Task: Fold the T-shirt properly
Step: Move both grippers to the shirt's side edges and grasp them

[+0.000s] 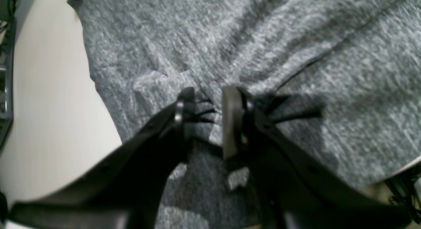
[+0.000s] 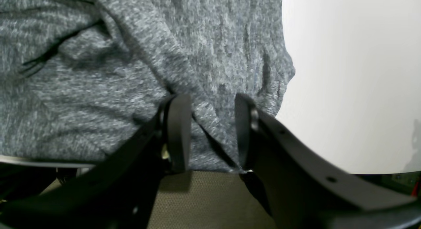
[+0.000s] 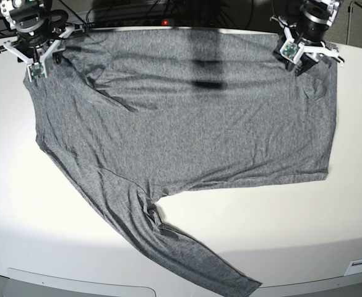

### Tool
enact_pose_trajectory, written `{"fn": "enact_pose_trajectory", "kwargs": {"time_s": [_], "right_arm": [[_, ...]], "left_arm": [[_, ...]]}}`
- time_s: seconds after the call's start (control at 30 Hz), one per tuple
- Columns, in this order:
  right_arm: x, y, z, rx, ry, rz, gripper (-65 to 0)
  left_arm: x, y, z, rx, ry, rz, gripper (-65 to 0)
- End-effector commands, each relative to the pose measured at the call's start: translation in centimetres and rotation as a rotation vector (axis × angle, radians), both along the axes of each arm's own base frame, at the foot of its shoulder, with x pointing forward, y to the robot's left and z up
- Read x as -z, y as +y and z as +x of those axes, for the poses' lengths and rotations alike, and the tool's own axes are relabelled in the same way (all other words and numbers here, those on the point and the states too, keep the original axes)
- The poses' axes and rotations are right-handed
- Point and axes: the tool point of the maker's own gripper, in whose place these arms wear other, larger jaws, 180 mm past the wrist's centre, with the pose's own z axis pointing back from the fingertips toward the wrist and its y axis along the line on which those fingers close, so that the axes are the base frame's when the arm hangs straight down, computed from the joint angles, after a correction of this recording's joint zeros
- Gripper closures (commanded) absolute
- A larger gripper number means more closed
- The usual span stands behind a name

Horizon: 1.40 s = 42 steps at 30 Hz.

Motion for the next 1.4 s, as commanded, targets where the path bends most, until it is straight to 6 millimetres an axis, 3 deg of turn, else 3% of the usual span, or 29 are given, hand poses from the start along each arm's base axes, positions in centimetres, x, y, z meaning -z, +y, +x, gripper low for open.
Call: {"fn": "enact_pose_trajectory", "kwargs": {"time_s": [0.0, 0.23, 0.67, 0.93, 1.1, 1.37], "right_arm": [[-0.8, -0.1, 0.5, -0.011, -0.029, -0.012, -22.5], [-0.8, -0.1, 0.5, -0.011, -0.029, -0.012, -22.5], [-0.8, -0.1, 0.5, -0.012, -0.029, -0.013, -22.5], [-0.9, -0.1, 0.7, -0.013, -0.037, -0.012, -22.5], [-1.7, 0.0, 2.6, -0.012, -0.093, -0.005, -22.5], [-4.9, 1.8, 8.9, 0.012, -0.32, 0.118, -22.5]], "left_arm": [[0.4, -0.2, -1.3, 0.011, 0.062, -0.004, -15.7], [-1.2, -1.0, 0.1, 0.062, -0.009, 0.022, -15.7], [-3.0, 3.2, 2.9, -0.011, -0.137, 0.158, -15.7], [-4.2, 3.7, 4.0, 0.026, -0.205, 0.212, -15.7], [-6.7, 3.4, 5.5, 0.061, -0.334, 0.273, -15.7], [-12.3, 3.3, 9.9, 0.017, -0.622, 0.283, -15.7]]}}
